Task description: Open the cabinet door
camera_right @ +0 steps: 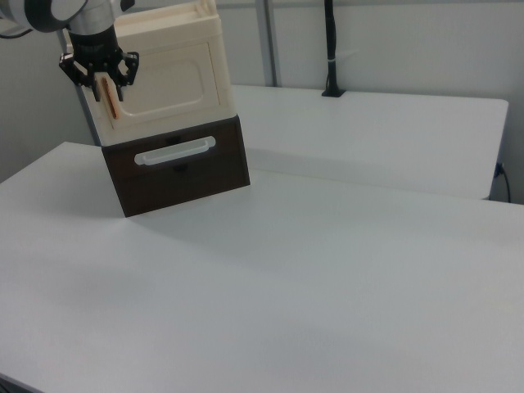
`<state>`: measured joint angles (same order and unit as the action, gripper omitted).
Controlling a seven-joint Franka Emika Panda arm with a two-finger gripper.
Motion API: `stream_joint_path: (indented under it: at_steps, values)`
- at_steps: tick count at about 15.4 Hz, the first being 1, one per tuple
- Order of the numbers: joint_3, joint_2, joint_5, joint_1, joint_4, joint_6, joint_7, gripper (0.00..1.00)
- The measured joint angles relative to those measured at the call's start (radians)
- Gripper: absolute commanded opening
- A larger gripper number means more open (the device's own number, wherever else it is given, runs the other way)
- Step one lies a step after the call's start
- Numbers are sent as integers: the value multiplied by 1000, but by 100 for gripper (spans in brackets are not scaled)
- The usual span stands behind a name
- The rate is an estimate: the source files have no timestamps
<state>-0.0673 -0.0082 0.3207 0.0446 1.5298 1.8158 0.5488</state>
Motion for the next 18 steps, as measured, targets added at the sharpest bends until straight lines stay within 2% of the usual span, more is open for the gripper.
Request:
stream_joint_path:
  at_steps: [1,7,12,18]
  values:
    - [-16,8,10,0,0,51,14,18]
    - [-86,82,11,1,1,277,67,18]
    - [-96,110,11,1,-5,334,110,25]
    - [-103,133,11,28,-11,364,111,28]
